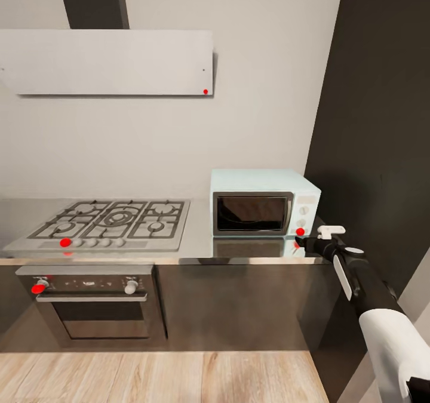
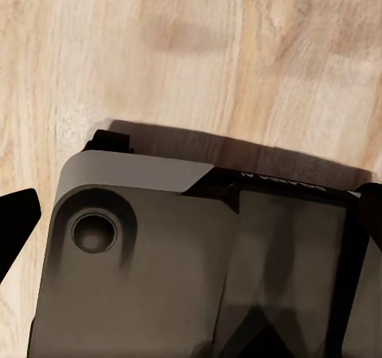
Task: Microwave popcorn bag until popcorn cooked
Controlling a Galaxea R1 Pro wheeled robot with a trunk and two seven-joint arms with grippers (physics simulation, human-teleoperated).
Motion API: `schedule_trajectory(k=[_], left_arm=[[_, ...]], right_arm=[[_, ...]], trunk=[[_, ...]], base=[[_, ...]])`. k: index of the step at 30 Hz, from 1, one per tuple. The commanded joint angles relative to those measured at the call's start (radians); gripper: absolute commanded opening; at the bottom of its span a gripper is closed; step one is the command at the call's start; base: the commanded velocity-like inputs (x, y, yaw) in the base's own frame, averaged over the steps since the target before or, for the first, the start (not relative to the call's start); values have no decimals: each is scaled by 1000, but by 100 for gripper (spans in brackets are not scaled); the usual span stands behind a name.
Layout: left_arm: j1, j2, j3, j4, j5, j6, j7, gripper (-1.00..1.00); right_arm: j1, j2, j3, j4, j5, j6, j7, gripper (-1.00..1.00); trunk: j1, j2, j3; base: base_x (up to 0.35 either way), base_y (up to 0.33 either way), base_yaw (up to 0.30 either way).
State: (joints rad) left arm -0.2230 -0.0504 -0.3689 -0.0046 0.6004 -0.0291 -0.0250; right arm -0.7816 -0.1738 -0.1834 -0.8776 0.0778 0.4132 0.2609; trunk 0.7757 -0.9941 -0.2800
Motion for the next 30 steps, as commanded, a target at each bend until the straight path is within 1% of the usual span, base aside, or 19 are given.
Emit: schedule_trajectory(k=[1,12,18,20,21,22,30], left_arm=[[-1,0,-8,2,10,-3,-3,100],[-1,-2,-9,2,10,-4,-1,100],[-1,-2,-9,2,9,-5,-1,100],[-1,-2,-9,2,9,-5,-1,100],[-1,-2,-9,2,10,-5,-1,100],[-1,-2,-9,2,10,-5,-1,100],[-1,0,-10,2,9,-5,-1,100]], right_arm=[[-1,0,-3,-1,8,4,9,100],[-1,-2,-3,0,5,3,5,100],[-1,-7,-6,1,5,1,7,100],[-1,-9,-7,19,5,0,7,100],[-1,-13,-9,45,6,-2,9,100],[-1,-13,-10,49,7,-2,12,100],[-1,-13,-8,51,7,-2,13,100]], trunk=[[0,-1,-1],[0,-1,-1],[0,-1,-1],[0,-1,-1],[0,-1,-1],[0,-1,-1],[0,-1,-1]], base=[[0,0,0],[2,0,0],[221,0,0],[236,0,0],[35,0,0],[9,0,0],[58,0,0]])
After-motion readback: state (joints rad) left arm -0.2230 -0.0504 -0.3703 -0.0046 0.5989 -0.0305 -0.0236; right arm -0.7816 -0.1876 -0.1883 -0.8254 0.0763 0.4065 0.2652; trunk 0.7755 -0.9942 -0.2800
